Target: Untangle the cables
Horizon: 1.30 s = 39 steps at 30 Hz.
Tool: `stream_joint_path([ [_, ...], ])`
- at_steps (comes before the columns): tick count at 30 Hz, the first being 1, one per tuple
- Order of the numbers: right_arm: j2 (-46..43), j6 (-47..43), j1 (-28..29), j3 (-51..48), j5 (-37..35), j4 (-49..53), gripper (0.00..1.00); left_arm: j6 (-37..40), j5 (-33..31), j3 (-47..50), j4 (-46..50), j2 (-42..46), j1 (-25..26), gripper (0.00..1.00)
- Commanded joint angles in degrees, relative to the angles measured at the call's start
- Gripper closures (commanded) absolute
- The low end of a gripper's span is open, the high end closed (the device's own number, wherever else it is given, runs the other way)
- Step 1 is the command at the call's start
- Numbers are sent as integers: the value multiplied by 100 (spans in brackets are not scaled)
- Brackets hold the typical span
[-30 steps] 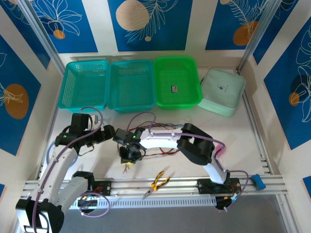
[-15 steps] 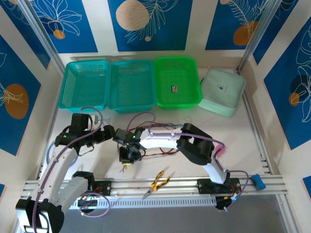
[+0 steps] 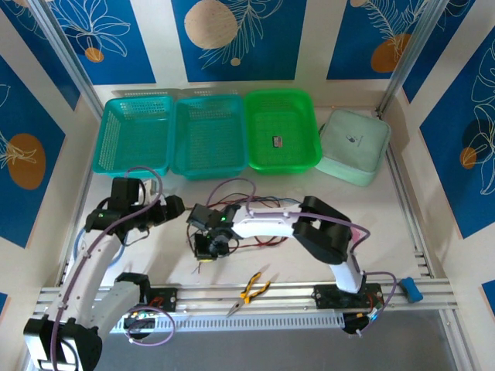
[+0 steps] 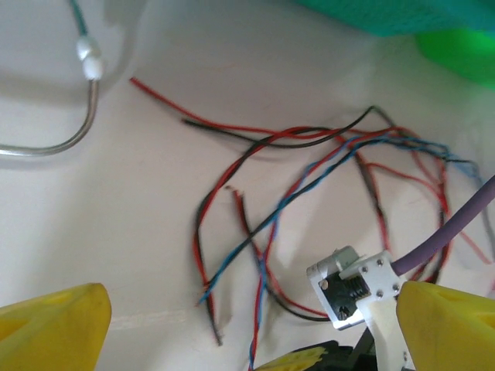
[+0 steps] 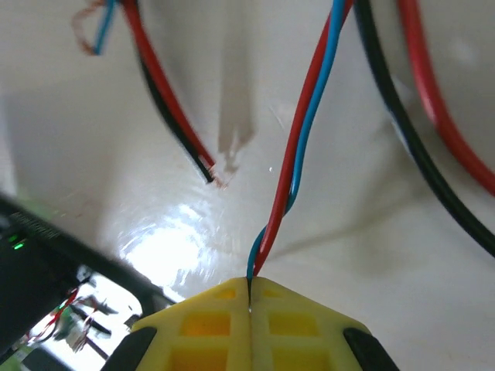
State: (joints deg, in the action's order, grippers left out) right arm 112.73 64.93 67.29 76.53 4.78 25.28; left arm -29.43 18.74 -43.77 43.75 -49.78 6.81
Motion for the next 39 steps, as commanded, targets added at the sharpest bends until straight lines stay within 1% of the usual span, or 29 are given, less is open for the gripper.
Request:
stream_joint_path([
  [1, -646, 62, -291, -416, 241, -813, 100, -280, 411, -730, -254, -222, -20, 6],
  [3, -929, 47, -406, -610, 331, -1031, 100, -325, 508, -1157, -205, -459, -14, 6],
  [6, -1405, 16, -572, -830, 416, -1368, 100, -442, 782, -1697, -202, -709, -4, 10],
  [12, -2207, -157, -1200, -839, 669, -1438, 100, -593, 1053, -2462, -47, -891, 4, 14],
  [15, -2530, -274, -1548, -663, 856, -1377, 100, -612, 1158, -2721, 62, -962, 13, 16],
  [19, -2818, -410, -1858, -250, 1059, -1174, 100, -569, 1123, -2876, 187, -1016, 22, 18],
  [23, -3064, -503, -2085, 89, 1174, -1088, 100, -740, 1303, -2831, -28, -1058, 31, 20],
  [25, -3170, -571, -2168, 267, 1205, -1015, 100, -815, 1393, -2883, -125, -1107, 72, 25],
  [29, -3268, -792, -2320, 477, 1303, -824, 100, -779, 1485, -3269, -6, -1315, 235, 33],
  [30, -3290, -869, -2340, 450, 1294, -800, 100, -803, 1537, -3318, -43, -1347, 262, 35],
  [32, -3355, -1083, -2374, 277, 1286, -853, 100, -899, 1676, -3357, -223, -1382, 338, 42],
  [33, -3398, -1209, -2385, 140, 1321, -984, 100, -951, 1715, -3358, -305, -1392, 380, 44],
  [35, -3534, -1500, -2411, -332, 1436, -1564, 100, -1053, 1817, -3349, -478, -1426, 515, 49],
  [37, -3633, -1633, -2450, -734, 1447, -2014, 100, -1118, 1914, -3357, -589, -1489, 688, 51],
  [39, -3622, -1773, -2515, -903, 1515, -2131, 100, -1136, 1956, -3390, -629, -1570, 910, 51],
])
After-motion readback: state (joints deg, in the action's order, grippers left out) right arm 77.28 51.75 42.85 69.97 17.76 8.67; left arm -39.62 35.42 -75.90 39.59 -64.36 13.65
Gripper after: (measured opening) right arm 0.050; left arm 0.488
